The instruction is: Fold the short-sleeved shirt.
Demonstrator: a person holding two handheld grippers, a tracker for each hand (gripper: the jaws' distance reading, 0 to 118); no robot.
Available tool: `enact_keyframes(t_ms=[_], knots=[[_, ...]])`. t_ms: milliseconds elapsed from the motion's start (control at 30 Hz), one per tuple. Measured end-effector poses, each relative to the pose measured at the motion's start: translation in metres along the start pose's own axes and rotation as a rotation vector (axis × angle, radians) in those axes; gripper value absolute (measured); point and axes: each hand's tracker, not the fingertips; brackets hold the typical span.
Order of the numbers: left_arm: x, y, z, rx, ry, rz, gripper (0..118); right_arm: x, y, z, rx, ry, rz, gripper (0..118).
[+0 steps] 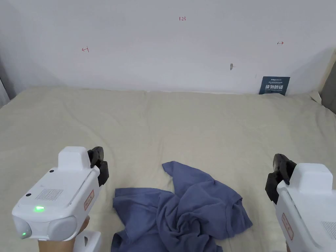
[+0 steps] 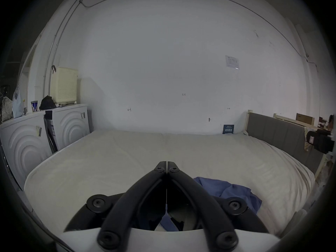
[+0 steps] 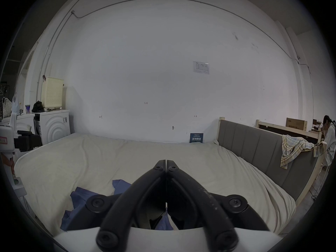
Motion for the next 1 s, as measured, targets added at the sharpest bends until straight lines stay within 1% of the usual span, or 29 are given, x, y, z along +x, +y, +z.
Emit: enact_keyframes(t_ms=[167,200,267,367,567,600,633,667,700,733,767,800,833,933,967,1000], knots=[[0.003,-0.005,-0.005,-0.026,-0.001,0.0,0,-0.001,-0.001,-0.001,-0.005,0.004,0.001,1],[0.003,-0.006,-0.006,-0.054,-0.002,-0.003,0,-0.001,-0.001,-0.001,-0.006,0.004,0.0,1],[0.003,-0.009,-0.013,-0.147,-0.012,0.006,0,-0.001,-0.002,-0.002,-0.01,0.004,-0.001,1],[0.001,-0.026,-0.028,-0.355,-0.054,0.068,0,0.0,-0.005,-0.003,-0.017,0.005,-0.003,1],[0.004,-0.088,-0.044,-0.595,-0.11,0.19,1,0.0,-0.012,-0.005,-0.038,0.01,-0.005,1],[0.005,-0.098,-0.047,-0.636,-0.118,0.215,7,0.0,-0.014,-0.006,-0.043,0.013,-0.003,1],[0.006,-0.107,-0.049,-0.667,-0.116,0.217,30,0.0,-0.015,-0.006,-0.047,0.012,-0.001,1],[0.009,-0.114,-0.05,-0.678,-0.093,0.22,60,0.0,-0.016,-0.007,-0.051,0.013,0.0,1],[0.011,-0.123,-0.049,-0.708,-0.08,0.201,79,0.001,-0.018,-0.008,-0.055,0.013,0.001,1],[0.014,-0.13,-0.051,-0.73,-0.074,0.186,86,0.001,-0.019,-0.008,-0.059,0.013,0.001,1],[0.016,-0.136,-0.051,-0.741,-0.068,0.185,86,0.002,-0.02,-0.009,-0.063,0.014,0.0,1],[0.019,-0.141,-0.051,-0.766,-0.061,0.178,105,0.003,-0.022,-0.01,-0.067,0.013,-0.001,1],[0.021,-0.146,-0.049,-0.765,-0.049,0.175,111,0.003,-0.023,-0.01,-0.072,0.013,-0.002,1],[0.027,-0.159,-0.055,-0.81,-0.024,0.159,109,0.005,-0.027,-0.013,-0.086,0.012,-0.003,1],[0.03,-0.163,-0.055,-0.834,-0.011,0.154,105,0.006,-0.028,-0.014,-0.091,0.013,-0.004,1],[0.032,-0.168,-0.057,-0.846,-0.011,0.151,95,0.006,-0.029,-0.015,-0.096,0.013,-0.004,1]])
